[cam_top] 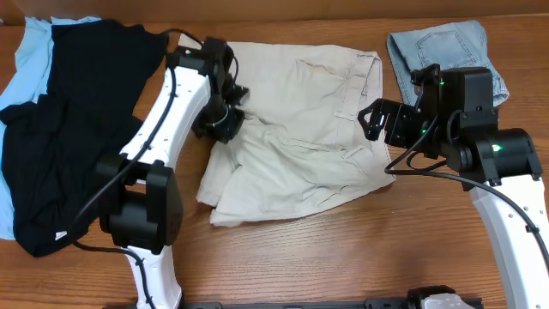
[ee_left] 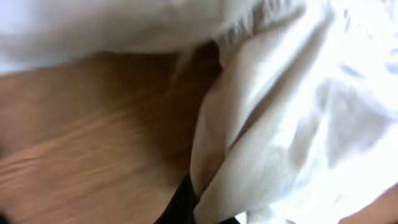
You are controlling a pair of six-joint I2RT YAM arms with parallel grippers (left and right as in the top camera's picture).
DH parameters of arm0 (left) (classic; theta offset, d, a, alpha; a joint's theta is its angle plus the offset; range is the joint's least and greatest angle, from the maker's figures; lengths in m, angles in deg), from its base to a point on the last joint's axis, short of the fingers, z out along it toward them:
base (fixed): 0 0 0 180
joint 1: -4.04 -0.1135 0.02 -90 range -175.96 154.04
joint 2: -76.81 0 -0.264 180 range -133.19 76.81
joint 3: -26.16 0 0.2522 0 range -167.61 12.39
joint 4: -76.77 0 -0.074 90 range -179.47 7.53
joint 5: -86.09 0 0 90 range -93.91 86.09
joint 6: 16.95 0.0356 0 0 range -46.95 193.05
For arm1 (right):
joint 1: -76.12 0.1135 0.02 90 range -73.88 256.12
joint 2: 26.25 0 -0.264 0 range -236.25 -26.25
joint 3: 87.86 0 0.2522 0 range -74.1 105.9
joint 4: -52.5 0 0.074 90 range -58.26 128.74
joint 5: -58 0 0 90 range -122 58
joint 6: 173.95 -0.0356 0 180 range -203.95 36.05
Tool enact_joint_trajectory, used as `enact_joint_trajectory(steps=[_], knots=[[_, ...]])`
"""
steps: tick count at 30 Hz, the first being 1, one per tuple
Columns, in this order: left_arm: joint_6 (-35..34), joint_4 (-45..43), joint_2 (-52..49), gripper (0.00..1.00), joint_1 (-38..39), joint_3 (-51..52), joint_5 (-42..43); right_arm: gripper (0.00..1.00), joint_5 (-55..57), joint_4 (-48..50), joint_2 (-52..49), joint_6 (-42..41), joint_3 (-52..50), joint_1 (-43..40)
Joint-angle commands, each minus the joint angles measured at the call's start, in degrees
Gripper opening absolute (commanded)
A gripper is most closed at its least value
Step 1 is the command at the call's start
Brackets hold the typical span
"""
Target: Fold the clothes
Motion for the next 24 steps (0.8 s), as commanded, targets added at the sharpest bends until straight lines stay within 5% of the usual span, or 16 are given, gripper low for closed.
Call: enact_joint_trajectory(steps=[1,6,7,11,17,24], knots=[[-2.03,-1.38,0.22,0.04,1.03,-2.93,-7.74,1.00,-0.09,0.07,0.15,0.42,-0.02,-0.15],[-1.97,-10.67,0.20,0.06,1.14,-2.78,-15.41,1.00,-0.07,0.07,0.15,0.42,-0.02,-0.15],[-1.97,-13.07,0.20,0.12,1.14,-2.78,-16.41,1.00,-0.07,0.09,0.15,0.42,-0.02,-0.15],[-2.19,-18.93,0.20,1.00,1.01,-2.80,-15.34,1.00,0.07,0.09,0.15,0.61,-0.02,-0.15],[-3.19,-8.15,0.24,1.00,-0.92,-5.03,-3.30,1.00,0.42,0.13,0.13,0.61,-0.02,-0.15],[-4.37,2.80,0.26,1.00,-9.31,-4.42,-1.03,1.00,-0.74,1.92,-0.13,0.57,-0.02,-0.04]])
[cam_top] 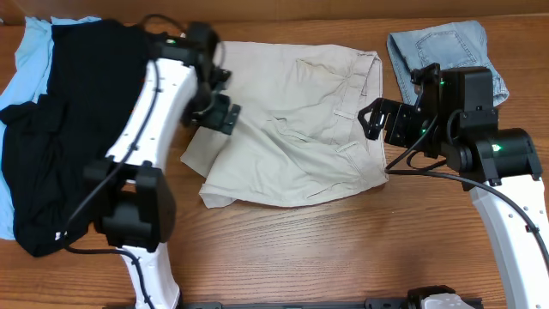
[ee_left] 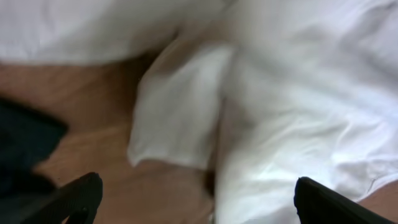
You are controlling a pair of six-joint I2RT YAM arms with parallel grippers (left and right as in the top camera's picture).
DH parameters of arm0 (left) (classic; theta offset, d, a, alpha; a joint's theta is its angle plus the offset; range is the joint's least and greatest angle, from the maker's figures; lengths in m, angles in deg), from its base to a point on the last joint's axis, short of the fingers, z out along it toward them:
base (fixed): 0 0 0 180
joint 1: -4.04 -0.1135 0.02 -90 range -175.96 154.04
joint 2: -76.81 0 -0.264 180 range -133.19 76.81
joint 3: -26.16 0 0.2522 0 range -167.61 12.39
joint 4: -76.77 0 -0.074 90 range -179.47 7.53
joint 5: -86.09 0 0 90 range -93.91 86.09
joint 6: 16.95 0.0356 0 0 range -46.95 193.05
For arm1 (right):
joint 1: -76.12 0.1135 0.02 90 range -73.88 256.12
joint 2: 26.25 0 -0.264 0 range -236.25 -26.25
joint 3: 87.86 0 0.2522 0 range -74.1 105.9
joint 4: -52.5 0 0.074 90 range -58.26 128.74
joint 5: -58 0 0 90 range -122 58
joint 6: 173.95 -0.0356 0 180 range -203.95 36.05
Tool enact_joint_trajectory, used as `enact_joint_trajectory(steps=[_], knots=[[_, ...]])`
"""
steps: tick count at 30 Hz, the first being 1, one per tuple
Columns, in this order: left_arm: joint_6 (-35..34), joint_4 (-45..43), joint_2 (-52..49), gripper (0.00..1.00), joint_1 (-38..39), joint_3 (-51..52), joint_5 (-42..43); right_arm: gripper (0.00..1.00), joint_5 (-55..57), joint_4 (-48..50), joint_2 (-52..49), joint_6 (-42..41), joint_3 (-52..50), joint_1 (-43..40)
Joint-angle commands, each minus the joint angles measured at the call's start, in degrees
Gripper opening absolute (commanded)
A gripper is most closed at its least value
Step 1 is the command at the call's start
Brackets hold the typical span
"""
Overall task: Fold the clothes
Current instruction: 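Pull the shorts' left edge leftward to smooth them flat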
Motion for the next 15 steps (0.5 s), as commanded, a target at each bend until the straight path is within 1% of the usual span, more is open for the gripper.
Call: enact_joint_trajectory(steps=[1,6,8,11,14,15], knots=[[-1.55,0.66,0.26,1.00,-5.42,0.28,2.67,1.00,-1.07,1.03,-0.24,0.39,-0.02,-0.04],[-0.83,-1.33,0.26,1.00,-11.69,5.01,5.97,1.00,-1.18,1.03,-1.46,0.42,-0.02,-0.04],[1.38,-2.99,0.26,1.00,-12.68,7.10,7.52,1.00,-1.18,1.09,-2.12,0.42,-0.02,-0.04],[3.91,-6.38,0.26,1.00,-12.33,10.49,8.46,1.00,-1.18,1.60,-2.86,0.44,-0.02,-0.04],[7.30,-9.44,0.26,1.00,-10.58,14.16,8.02,1.00,-1.16,1.92,-3.19,0.44,-0.02,-0.04],[7.50,-10.08,0.26,1.00,-10.21,15.21,7.72,1.00,-1.16,1.99,-3.19,0.44,-0.02,-0.04]])
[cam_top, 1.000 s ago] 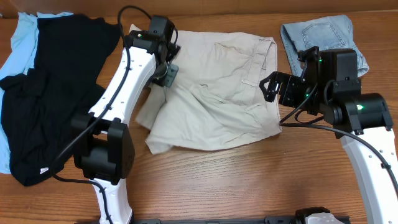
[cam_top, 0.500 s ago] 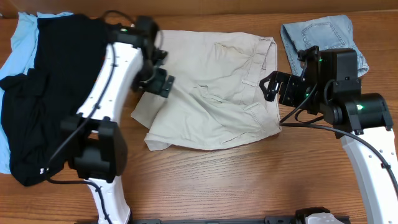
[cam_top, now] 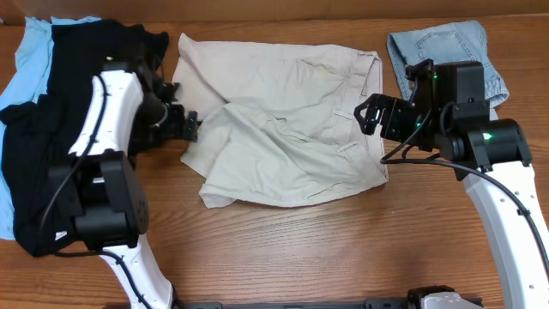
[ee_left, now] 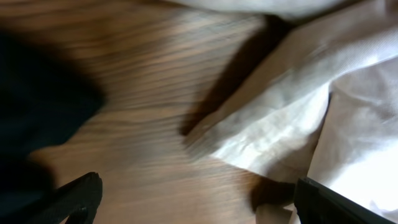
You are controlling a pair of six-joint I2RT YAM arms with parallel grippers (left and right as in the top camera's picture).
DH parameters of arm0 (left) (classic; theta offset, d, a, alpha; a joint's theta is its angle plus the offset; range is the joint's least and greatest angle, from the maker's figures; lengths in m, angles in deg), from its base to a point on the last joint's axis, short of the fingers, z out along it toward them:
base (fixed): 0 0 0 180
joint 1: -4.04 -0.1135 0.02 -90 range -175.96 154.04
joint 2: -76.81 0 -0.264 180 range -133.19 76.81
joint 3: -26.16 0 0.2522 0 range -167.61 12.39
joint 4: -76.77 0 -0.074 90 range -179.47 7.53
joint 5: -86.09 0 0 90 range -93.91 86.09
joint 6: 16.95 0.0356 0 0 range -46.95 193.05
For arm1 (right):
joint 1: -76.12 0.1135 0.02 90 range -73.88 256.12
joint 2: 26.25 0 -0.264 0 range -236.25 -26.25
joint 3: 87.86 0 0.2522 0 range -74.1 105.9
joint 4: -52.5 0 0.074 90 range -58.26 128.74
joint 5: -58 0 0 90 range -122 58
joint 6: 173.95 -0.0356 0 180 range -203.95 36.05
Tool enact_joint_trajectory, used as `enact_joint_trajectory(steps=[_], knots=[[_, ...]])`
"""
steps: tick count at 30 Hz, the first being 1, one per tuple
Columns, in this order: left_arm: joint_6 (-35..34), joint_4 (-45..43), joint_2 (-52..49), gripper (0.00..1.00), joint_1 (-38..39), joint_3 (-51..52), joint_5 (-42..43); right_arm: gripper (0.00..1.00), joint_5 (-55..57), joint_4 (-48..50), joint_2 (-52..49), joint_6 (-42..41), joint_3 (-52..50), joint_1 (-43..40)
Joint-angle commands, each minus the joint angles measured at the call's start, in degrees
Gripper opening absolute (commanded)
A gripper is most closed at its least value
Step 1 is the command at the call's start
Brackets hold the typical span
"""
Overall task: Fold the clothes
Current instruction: 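Pull the shorts' left edge leftward to smooth them flat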
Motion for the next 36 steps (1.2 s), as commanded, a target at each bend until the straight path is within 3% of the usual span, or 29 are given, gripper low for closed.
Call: enact_joint_trajectory(steps=[1,6,12,18,22,28,32,36], knots=[[4.02,-1.49,0.26,1.00,2.23,4.04,1.05,1.00,-0.44,0.57,0.09,0.42,0.00,-0.04],[-0.83,-2.56,0.26,1.00,1.92,8.96,-4.50,1.00,-0.44,0.63,0.07,1.81,0.00,-0.04],[-2.51,-6.21,0.26,0.85,2.21,12.81,-5.07,1.00,-0.44,1.60,0.07,1.90,0.00,-0.04],[-2.49,-12.92,0.26,0.77,2.49,14.03,-4.35,1.00,-0.42,1.55,0.07,1.92,0.00,-0.04],[-2.47,-16.90,0.26,0.55,3.15,15.50,-0.44,1.00,-0.37,1.55,0.07,1.95,0.00,-0.04],[-1.70,-16.41,0.26,0.04,4.61,16.41,-1.38,1.00,-0.20,1.49,0.07,3.21,0.00,-0.04],[-1.57,-10.73,0.26,0.04,4.42,12.11,-4.96,1.00,-0.17,1.57,0.07,3.23,0.00,-0.04],[-1.62,0.44,0.26,0.04,3.56,0.02,-13.00,1.00,-0.20,1.99,0.07,3.39,0.00,-0.04]])
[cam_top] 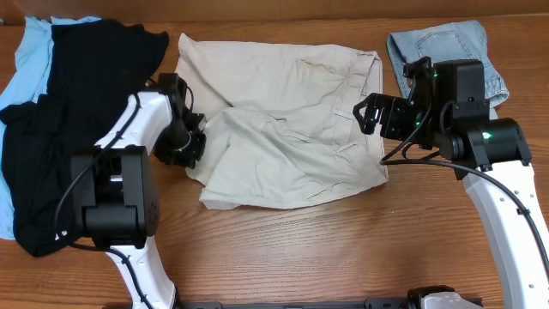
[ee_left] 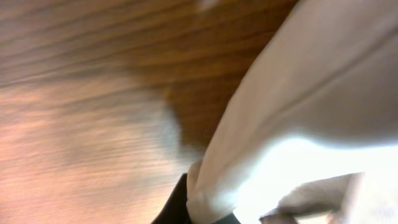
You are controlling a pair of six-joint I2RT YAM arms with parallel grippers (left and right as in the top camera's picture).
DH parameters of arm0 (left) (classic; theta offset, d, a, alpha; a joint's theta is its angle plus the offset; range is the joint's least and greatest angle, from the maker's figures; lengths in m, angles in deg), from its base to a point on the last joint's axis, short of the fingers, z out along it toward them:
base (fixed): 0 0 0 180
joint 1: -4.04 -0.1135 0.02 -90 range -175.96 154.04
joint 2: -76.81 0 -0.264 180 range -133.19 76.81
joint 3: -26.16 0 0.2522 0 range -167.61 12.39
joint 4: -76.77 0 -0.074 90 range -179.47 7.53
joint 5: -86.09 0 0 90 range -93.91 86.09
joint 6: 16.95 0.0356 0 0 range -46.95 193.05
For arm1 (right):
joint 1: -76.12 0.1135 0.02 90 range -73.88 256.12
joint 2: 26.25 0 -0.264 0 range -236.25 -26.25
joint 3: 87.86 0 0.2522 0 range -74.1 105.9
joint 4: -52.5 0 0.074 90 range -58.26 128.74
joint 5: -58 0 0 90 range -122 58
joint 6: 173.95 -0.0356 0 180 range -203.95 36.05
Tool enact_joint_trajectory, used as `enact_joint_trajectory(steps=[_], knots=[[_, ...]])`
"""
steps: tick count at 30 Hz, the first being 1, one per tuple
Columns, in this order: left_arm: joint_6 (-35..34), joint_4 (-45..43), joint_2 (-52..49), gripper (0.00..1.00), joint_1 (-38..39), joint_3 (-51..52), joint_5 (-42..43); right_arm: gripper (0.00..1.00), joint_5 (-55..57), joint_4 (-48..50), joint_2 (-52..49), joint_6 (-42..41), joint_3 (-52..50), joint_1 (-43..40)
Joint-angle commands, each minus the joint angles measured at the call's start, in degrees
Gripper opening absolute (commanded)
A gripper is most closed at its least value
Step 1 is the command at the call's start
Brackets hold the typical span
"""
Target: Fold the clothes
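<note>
Beige shorts (cam_top: pixel 292 129) lie spread on the wooden table (cam_top: pixel 343 249), with the lower left leg creased over itself. My left gripper (cam_top: pixel 187 148) sits at the shorts' left edge and is shut on a pinch of the beige cloth. In the left wrist view that cloth (ee_left: pixel 311 93) fills the right side and runs down between the dark fingers of the left gripper (ee_left: pixel 199 211). My right gripper (cam_top: pixel 367 116) hovers over the waistband side of the shorts, fingers apart, holding nothing.
A black garment (cam_top: pixel 77 112) lies heaped at the left over a light blue one (cam_top: pixel 26 60). Folded denim (cam_top: pixel 437 43) sits at the back right, partly behind the right arm. Bare wood runs along the front of the table.
My left gripper was open on the table just left of the shorts. Now it is a little lower, at the shorts' left edge, and shut on the cloth. The right arm has not moved.
First my left gripper held the shorts' cloth near their middle, with the left leg bunched inward. Then it was open and the leg lay spread out to the left. It then stood open beside the shorts' left edge, and now grips that edge.
</note>
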Motion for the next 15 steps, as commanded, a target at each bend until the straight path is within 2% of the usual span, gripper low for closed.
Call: enact_joint_trajectory(steps=[1,4,6,13,14,15], knots=[[0.39,6.60,0.31,0.04,-0.98,-13.35,-10.05,1.00,0.11,0.52,0.11,0.66,0.00,-0.04],[0.42,11.21,0.31,0.04,-1.07,-22.56,-18.62,1.00,0.11,-0.09,-0.02,0.63,-0.02,-0.04],[0.46,11.32,0.31,0.04,-1.07,-27.23,-23.04,1.00,0.13,-1.20,-0.48,0.63,-0.02,-0.04],[5.84,10.40,0.31,0.05,-0.98,-31.45,-24.85,1.00,1.64,-7.02,-5.88,0.66,-0.02,-0.04],[5.81,10.49,0.31,0.10,-0.98,-31.17,-24.24,1.00,1.64,-7.37,-6.78,0.66,-0.02,-0.04],[5.79,10.93,0.31,0.31,-0.98,-30.99,-23.15,1.00,1.64,-7.52,-7.69,0.66,-0.02,-0.04]])
